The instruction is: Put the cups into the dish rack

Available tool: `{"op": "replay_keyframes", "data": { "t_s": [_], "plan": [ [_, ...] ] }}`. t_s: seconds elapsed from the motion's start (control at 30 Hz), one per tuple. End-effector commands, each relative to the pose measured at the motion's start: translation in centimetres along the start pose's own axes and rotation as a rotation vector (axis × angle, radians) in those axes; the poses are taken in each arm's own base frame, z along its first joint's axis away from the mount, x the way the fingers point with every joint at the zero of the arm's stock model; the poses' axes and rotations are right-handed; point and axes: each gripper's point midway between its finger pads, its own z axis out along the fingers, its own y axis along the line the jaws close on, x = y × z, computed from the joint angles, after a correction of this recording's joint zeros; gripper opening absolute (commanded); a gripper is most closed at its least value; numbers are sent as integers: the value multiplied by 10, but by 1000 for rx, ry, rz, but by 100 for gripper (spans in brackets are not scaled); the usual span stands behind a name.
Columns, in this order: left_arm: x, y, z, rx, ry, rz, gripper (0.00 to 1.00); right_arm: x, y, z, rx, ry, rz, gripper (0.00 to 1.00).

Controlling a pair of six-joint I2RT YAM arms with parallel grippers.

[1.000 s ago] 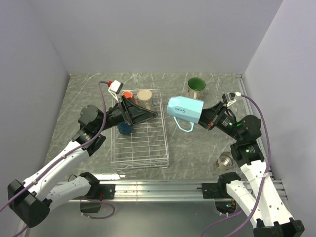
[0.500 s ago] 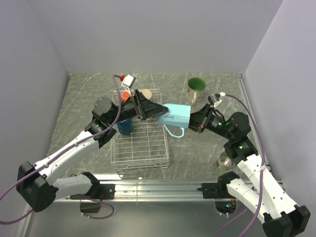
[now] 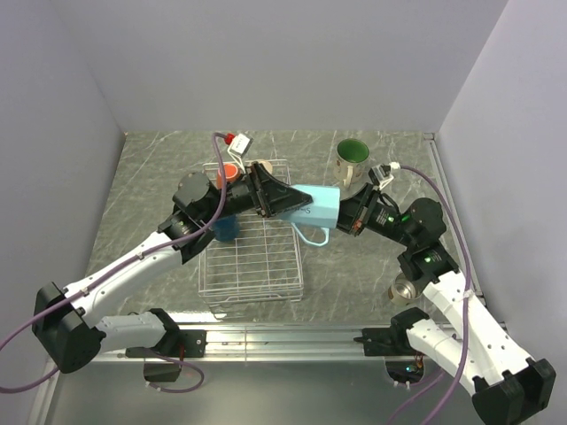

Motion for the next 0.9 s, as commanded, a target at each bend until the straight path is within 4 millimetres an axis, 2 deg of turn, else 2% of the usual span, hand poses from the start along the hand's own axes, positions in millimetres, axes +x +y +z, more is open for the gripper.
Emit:
{"op": "replay_keyframes", "data": {
  "t_s": [0.0,0.03,0.07,0.13,0.23,0.37,0.4,0.47,0.6,0.87],
  "plan": [
    [2,-37,-2,94,28,57,49,-15,32,4,-92,-58,-79,0],
    [3,-38,-1,95,33,55,41,-16,31,4,-90,-61,-81,0],
    [3,-38,-1,95,35,53,18,-17,29,5,-84,-64,-77,0],
    [1,-38,0,84,37,47,1,-17,25,6,-78,-66,-69,0],
    [1,-39,-1,78,35,51,1,-18,18,7,-57,-72,-61,0],
    [-3,-31,-4,5,25,89,1,-18,6,9,5,-63,-59,47],
    [-4,-31,-5,-4,22,98,1,-19,4,9,16,-67,-64,51],
    [-6,-25,-8,-49,10,107,1,-19,-2,10,46,-61,-74,55],
    [-11,-20,-14,-90,-11,122,0,-18,-12,10,76,-51,-73,56],
    [-41,4,-40,-224,-78,149,1,-13,-31,9,128,-29,-68,56]
  ]
}}
